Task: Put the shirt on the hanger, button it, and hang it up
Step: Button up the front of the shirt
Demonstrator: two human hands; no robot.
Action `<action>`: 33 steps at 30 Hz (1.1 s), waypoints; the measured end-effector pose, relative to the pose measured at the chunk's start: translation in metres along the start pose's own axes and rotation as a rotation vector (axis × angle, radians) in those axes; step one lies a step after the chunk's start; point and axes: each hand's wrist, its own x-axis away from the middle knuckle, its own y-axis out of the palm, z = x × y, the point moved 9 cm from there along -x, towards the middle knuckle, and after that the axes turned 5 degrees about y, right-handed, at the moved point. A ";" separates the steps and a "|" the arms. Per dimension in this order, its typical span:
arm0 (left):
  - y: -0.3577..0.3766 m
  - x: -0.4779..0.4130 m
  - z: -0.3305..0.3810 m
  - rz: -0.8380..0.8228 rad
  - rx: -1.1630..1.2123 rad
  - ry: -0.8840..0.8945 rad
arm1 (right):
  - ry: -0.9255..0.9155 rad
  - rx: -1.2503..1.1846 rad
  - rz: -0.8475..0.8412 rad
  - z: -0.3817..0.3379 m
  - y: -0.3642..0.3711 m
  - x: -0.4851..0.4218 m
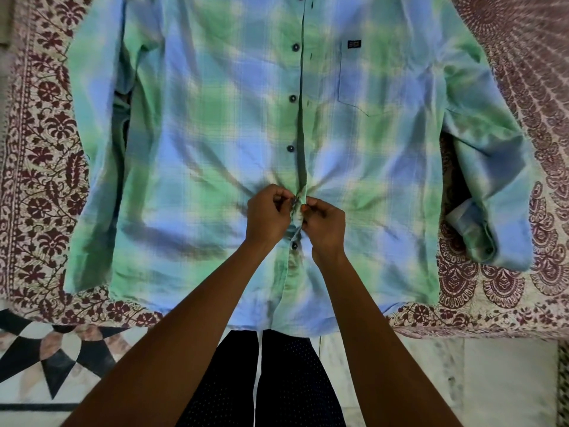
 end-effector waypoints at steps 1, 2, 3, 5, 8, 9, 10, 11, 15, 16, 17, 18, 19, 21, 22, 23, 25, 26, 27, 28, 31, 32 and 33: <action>0.000 0.000 0.000 0.000 -0.002 0.003 | 0.001 -0.009 -0.005 0.000 0.000 0.000; 0.000 0.000 0.000 -0.003 -0.004 0.006 | -0.003 -0.008 -0.007 0.000 -0.001 0.000; 0.000 -0.001 0.000 -0.008 -0.007 0.009 | -0.012 0.004 -0.005 -0.001 -0.001 0.000; 0.001 -0.001 0.001 -0.020 -0.015 0.014 | -0.031 0.042 0.004 -0.003 -0.002 0.002; 0.000 0.000 0.003 -0.014 -0.022 0.028 | -0.081 0.120 0.010 -0.008 -0.001 0.004; 0.000 0.001 0.003 -0.010 -0.025 0.033 | -0.106 0.169 0.006 -0.011 0.000 0.006; 0.000 0.001 0.003 -0.005 -0.026 0.038 | -0.131 0.209 -0.006 -0.015 0.002 0.008; 0.000 0.001 0.004 -0.001 -0.026 0.043 | -0.150 0.245 -0.021 -0.018 0.003 0.010; -0.002 0.001 0.005 0.022 -0.034 0.035 | -0.313 0.446 -0.032 -0.033 0.010 0.024; -0.003 0.002 0.005 0.028 -0.031 0.025 | -0.343 0.475 -0.017 -0.034 0.010 0.027; -0.004 0.003 0.005 0.032 -0.027 0.015 | -0.369 0.494 -0.001 -0.035 0.010 0.029; -0.004 0.004 0.006 0.035 -0.023 0.002 | -0.398 0.504 0.020 -0.036 0.010 0.030; -0.005 0.005 0.006 0.035 -0.023 -0.014 | -0.417 0.506 0.034 -0.037 0.010 0.031; -0.006 0.006 0.008 0.027 -0.038 -0.050 | -0.394 0.412 0.047 -0.038 0.005 0.029; -0.005 0.006 0.009 0.022 -0.039 -0.064 | -0.362 0.363 0.045 -0.036 0.003 0.027; -0.005 0.005 0.009 0.020 -0.027 -0.073 | -0.345 0.337 0.043 -0.037 0.002 0.025; -0.006 0.004 0.008 0.031 -0.006 -0.089 | -0.335 0.306 0.032 -0.038 0.002 0.024; -0.007 0.003 0.007 0.041 -0.010 -0.101 | -0.316 0.270 0.016 -0.038 0.002 0.023; -0.008 0.002 0.004 0.049 -0.020 -0.113 | -0.292 0.240 -0.001 -0.036 0.003 0.020; -0.008 0.002 0.002 0.054 -0.028 -0.119 | -0.266 0.223 -0.022 -0.034 0.003 0.018; -0.008 0.001 -0.001 0.062 -0.034 -0.102 | -0.154 0.146 -0.141 -0.025 0.003 0.009; -0.008 0.001 -0.001 0.064 -0.034 -0.087 | -0.111 0.095 -0.178 -0.023 0.004 0.007; -0.008 0.000 0.000 0.064 -0.039 -0.069 | -0.078 0.055 -0.192 -0.021 0.004 0.006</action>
